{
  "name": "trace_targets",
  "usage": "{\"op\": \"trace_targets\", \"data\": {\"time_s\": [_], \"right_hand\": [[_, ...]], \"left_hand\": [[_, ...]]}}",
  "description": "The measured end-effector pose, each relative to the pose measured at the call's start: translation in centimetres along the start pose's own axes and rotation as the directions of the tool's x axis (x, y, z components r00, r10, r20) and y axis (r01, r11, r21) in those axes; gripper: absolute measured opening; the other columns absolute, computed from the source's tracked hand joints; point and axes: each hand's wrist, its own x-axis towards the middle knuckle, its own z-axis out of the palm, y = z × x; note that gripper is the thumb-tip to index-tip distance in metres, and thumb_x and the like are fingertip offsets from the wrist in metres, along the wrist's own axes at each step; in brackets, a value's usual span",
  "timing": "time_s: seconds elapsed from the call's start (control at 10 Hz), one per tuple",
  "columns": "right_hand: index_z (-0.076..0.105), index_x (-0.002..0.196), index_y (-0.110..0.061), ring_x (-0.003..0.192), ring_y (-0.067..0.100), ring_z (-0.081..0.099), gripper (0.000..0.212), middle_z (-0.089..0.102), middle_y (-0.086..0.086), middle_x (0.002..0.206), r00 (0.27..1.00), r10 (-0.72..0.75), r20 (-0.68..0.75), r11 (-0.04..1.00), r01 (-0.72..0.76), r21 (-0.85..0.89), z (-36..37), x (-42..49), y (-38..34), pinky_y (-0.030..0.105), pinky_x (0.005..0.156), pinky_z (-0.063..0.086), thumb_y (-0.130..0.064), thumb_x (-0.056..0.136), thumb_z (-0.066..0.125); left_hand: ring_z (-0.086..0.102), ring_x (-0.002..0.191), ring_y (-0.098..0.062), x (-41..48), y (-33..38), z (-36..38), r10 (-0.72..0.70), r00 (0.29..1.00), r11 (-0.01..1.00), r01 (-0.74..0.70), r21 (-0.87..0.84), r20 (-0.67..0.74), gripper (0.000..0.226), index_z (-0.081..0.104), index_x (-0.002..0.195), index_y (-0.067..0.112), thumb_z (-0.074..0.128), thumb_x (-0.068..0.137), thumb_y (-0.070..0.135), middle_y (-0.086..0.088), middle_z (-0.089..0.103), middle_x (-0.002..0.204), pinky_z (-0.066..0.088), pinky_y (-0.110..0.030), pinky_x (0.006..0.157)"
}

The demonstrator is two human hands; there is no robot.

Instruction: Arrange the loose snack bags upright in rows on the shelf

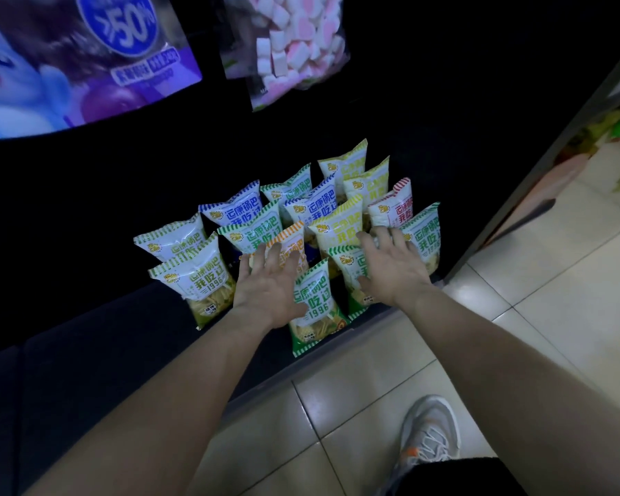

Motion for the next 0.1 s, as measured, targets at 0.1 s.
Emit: {"op": "trace_targets", "data": {"time_s": [0.1], "right_hand": [[0.023, 0.150, -0.022, 0.135, 0.033, 0.027, 0.081, 0.030, 0.009, 0.146, 0.998, 0.058, 0.020, 0.997, -0.058, 0.041, -2.15, -1.03, -0.16, 0.050, 0.108, 0.036, -0.044, 0.085, 0.066]], "left_hand": [[-0.001, 0.151, -0.031, -1.04, -0.30, -1.76, -0.023, 1.000, 0.999, 0.023, -0.030, -0.014, 0.099, 0.003, 0.157, 0.026, 0.051, 0.083, 0.071, -0.008, 0.003, 0.164, 0.005, -0.053, 0.121]]}}
